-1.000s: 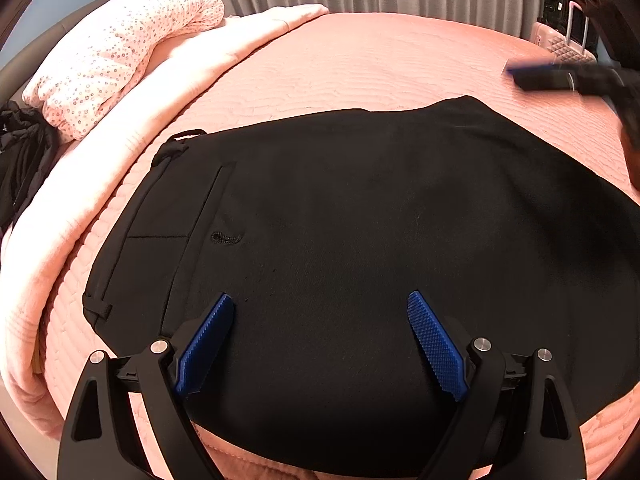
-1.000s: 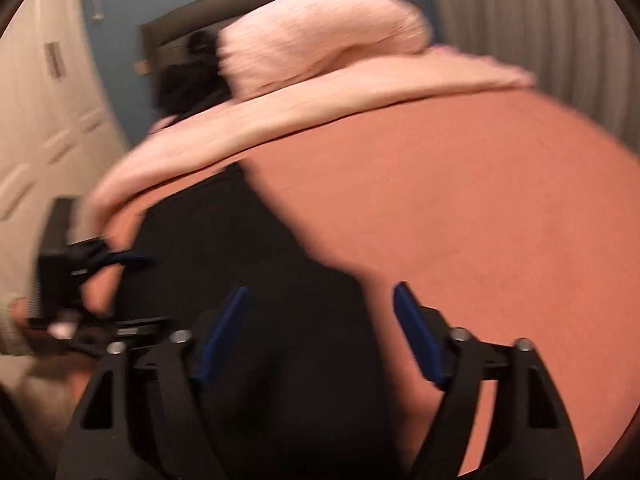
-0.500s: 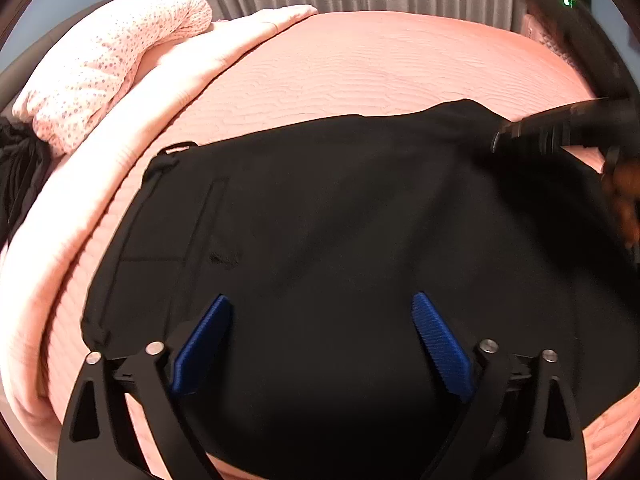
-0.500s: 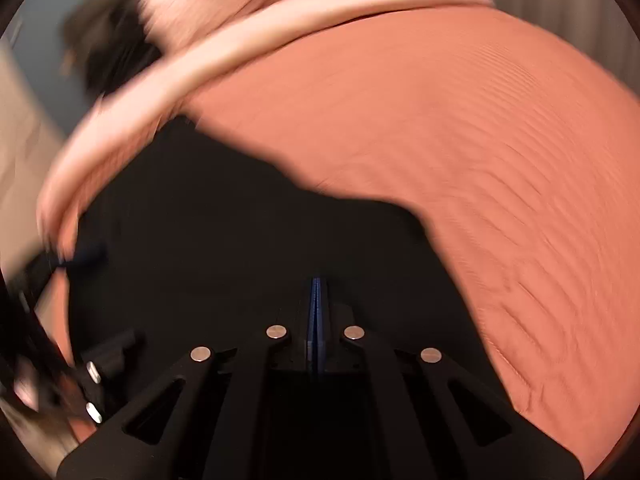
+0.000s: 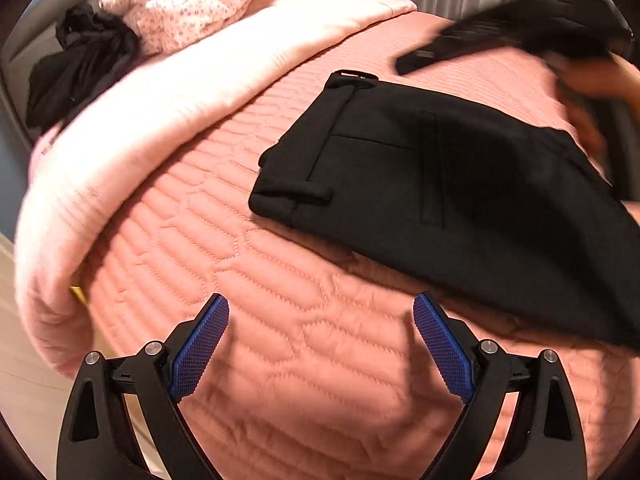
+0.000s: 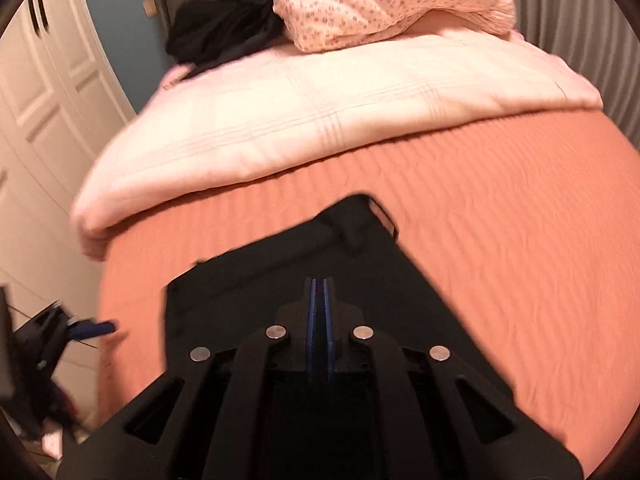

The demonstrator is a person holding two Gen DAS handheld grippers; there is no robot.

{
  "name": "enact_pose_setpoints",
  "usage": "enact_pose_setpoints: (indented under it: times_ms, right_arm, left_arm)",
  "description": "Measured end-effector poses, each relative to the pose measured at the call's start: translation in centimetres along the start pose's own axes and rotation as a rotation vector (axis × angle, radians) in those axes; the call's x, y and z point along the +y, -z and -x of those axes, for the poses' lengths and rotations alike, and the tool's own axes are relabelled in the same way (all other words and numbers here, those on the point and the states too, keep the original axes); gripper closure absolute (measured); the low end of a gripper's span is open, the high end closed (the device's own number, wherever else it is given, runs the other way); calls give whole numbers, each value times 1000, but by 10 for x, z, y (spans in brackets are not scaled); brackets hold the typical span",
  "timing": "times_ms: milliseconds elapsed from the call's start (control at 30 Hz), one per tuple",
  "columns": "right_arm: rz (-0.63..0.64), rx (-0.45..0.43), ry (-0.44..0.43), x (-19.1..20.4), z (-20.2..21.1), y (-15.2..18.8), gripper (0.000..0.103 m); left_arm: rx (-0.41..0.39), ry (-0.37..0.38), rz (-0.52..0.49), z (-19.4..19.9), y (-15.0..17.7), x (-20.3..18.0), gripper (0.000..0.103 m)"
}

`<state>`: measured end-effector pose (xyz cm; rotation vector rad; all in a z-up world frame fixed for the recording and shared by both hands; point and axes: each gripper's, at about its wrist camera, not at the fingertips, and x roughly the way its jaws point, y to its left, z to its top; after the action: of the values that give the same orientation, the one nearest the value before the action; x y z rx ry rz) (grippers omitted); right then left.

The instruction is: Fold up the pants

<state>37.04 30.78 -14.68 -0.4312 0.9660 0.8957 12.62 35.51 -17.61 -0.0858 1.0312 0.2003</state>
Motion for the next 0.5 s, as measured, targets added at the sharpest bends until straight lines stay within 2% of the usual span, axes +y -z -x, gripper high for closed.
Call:
enact_pose_setpoints:
  times_ms: [100,233,367,433,500]
  right_arm:
    - [62,80,32,-2,-33,-19,99]
    - [143,138,27,6,-51,-13,99]
    - [167,144,29,7,-50,-11,99]
    - [174,124,-1,11,-45,-15,98]
    - [200,159,-26,15,-46,-11,91]
  left_arm:
    - [2,19,-13,-12,-8,6,11]
    - [-11,47,-31,-18,-14,6,11]
    - [-14,69,-41,-25,-18,8,11]
    - [-21,78,-40,-24,-20,8,11]
    - [-24,90,-28,-25,-23,11,11]
